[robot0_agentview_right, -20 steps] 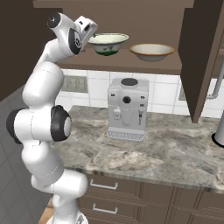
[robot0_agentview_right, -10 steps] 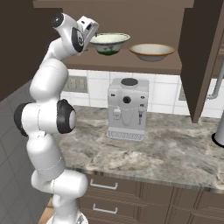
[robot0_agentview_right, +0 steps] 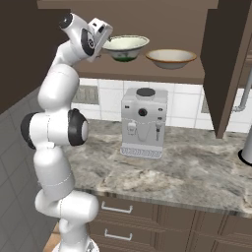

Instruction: Move the bowls from the cabinet to the plates on the dining table.

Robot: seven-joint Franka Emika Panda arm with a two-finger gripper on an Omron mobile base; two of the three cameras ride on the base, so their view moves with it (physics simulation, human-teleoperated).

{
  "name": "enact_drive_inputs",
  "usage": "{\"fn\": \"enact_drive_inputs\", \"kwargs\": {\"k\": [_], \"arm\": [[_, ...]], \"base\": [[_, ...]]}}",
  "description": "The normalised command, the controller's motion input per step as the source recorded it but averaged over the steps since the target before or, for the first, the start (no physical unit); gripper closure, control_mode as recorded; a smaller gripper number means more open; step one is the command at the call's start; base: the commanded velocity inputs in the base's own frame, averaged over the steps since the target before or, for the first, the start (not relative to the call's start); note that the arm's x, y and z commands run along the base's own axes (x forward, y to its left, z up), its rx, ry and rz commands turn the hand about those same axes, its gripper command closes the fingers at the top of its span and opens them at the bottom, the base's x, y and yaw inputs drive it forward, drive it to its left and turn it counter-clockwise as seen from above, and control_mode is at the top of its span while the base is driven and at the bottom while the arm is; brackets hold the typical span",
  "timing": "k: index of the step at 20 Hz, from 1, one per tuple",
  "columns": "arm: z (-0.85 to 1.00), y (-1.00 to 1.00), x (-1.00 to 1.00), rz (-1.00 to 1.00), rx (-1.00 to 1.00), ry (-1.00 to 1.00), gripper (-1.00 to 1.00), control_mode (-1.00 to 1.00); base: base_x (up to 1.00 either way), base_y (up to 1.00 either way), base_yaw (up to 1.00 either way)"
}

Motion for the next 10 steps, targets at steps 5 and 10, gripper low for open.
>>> {"fn": "enact_drive_inputs", "kwargs": {"k": [5,10], "arm": [[-0.36,-0.28,0.0,-0.08,0.0,0.02,-1.0,-1.0],[-0.31,-0.21,0.08,-0.05,-0.01,0.0,-1.0,-1.0]], "base": [[0.0,0.0,0.0],[0.0,0.0,0.0]]}}
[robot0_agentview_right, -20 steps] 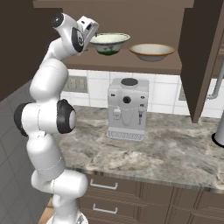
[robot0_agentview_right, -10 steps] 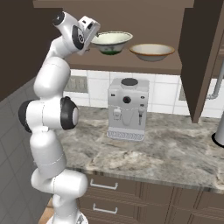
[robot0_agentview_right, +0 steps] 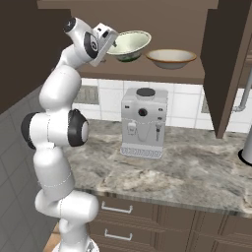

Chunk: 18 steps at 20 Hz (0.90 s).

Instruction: Move the bowls from the cabinet to the plates on the dining table.

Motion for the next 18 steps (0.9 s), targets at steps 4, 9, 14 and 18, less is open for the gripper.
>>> {"fn": "enact_drive_inputs", "kwargs": {"k": [4,9,14,18], "arm": [[-0.28,-0.07,0.26,0.0,0.0,0.0,-1.0,-1.0],[-0.21,-0.07,0.24,0.04,0.02,-0.03,1.0,-1.0],[-0.33,-0.13,0.13,0.02,0.02,0.0,1.0,-1.0],[-0.25,-0.24,0.02,0.0,0.03,0.0,1.0,-1.0]], "base": [[0.0,0.0,0.0],[0.0,0.0,0.0],[0.0,0.0,0.0],[0.0,0.0,0.0]]}}
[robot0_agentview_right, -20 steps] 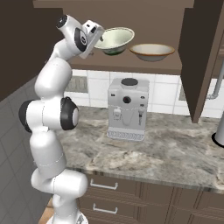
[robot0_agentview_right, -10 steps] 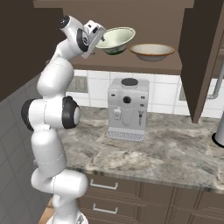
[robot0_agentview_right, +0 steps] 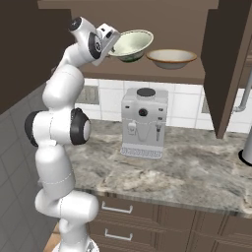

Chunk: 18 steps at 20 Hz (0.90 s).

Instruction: Move the bowls from the cabinet to the plates on the dining table.

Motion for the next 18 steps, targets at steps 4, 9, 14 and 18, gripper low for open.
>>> {"fn": "enact_drive_inputs", "kwargs": {"k": [4,9,14,18], "arm": [[-0.18,-0.18,0.0,0.0,0.02,0.01,1.0,-1.0],[-0.08,-0.06,0.0,0.01,-0.01,0.01,1.0,-1.0],[0.0,-0.06,-0.23,0.05,0.0,-0.02,1.0,-1.0],[0.01,0.0,-0.46,0.02,-0.03,-0.08,1.0,-1.0]], "base": [[0.0,0.0,0.0],[0.0,0.0,0.0],[0.0,0.0,0.0],[0.0,0.0,0.0]]}}
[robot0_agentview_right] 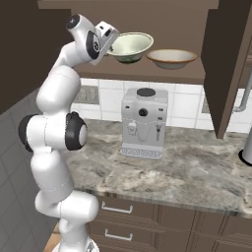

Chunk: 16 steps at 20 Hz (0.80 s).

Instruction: Move the bowls from the cabinet to the plates on the dining table.

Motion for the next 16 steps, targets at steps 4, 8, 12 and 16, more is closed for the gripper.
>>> {"fn": "enact_drive_inputs", "kwargs": {"k": [4,8,12,16], "arm": [[0.0,0.0,-0.55,0.02,-0.04,-0.11,1.0,-1.0],[0.06,0.0,-0.63,0.01,-0.04,-0.13,1.0,-1.0],[0.2,0.0,-0.72,0.01,-0.02,-0.07,1.0,-1.0],[0.27,0.0,-0.76,0.0,0.0,0.0,1.0,-1.0]], "base": [[0.0,0.0,0.0],[0.0,0.0,0.0],[0.0,0.0,0.0],[0.0,0.0,0.0]]}}
